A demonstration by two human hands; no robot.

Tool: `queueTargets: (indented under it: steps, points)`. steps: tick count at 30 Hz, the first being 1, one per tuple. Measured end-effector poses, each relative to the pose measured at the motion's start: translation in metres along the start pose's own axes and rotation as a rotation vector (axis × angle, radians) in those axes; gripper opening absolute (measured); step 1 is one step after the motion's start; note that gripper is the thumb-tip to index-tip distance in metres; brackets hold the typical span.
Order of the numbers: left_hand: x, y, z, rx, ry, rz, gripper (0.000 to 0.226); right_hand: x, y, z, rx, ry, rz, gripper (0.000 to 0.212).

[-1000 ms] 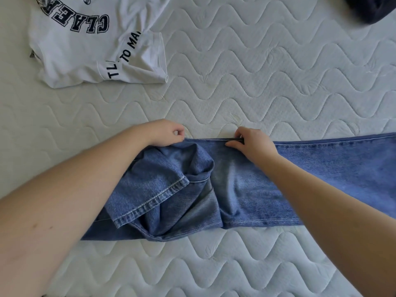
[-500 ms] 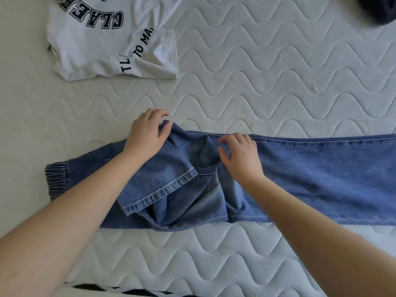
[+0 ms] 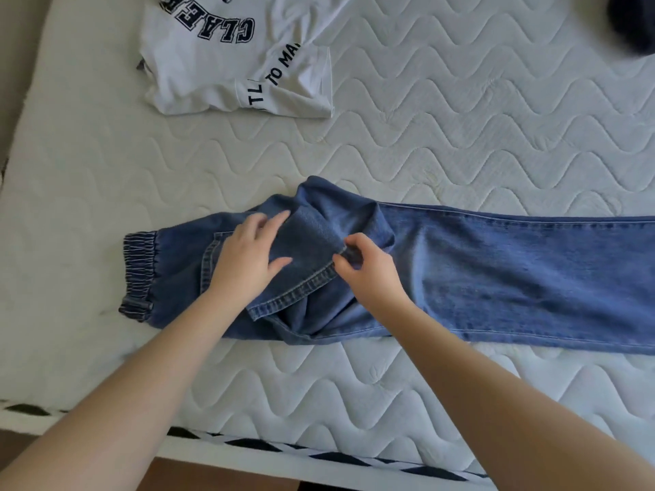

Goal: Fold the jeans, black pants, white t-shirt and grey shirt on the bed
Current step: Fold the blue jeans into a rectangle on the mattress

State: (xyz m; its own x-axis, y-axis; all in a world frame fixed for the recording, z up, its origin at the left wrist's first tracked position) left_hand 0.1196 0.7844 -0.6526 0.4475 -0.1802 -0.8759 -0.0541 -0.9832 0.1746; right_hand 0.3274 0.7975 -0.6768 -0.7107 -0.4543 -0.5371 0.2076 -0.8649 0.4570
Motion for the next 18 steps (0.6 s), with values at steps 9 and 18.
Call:
queueTargets:
  steps: [9, 18]
  points:
    - [-0.034, -0.014, -0.099, 0.352, 0.325, 0.311, 0.035, -0.057, 0.053, 0.026, -0.124, -0.467, -0.093, 0.015]
    - [-0.109, 0.0, -0.166, 0.242, 0.604, 0.211, 0.022, -0.048, 0.124, 0.03, 0.018, -0.169, 0.065, 0.047]
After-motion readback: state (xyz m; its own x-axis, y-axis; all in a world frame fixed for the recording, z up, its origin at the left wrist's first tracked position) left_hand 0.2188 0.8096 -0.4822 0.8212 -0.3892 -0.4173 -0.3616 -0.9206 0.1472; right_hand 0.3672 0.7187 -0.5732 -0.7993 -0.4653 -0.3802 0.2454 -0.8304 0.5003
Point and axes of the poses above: each hand's wrist, its own y-axis away from the middle knuckle, its own x-axis out of the palm, z = x × y, the point moved 5 cm from there along -y, towards the middle knuckle, and after that the axes turned 14 degrees about y, right-handed, at the moved point
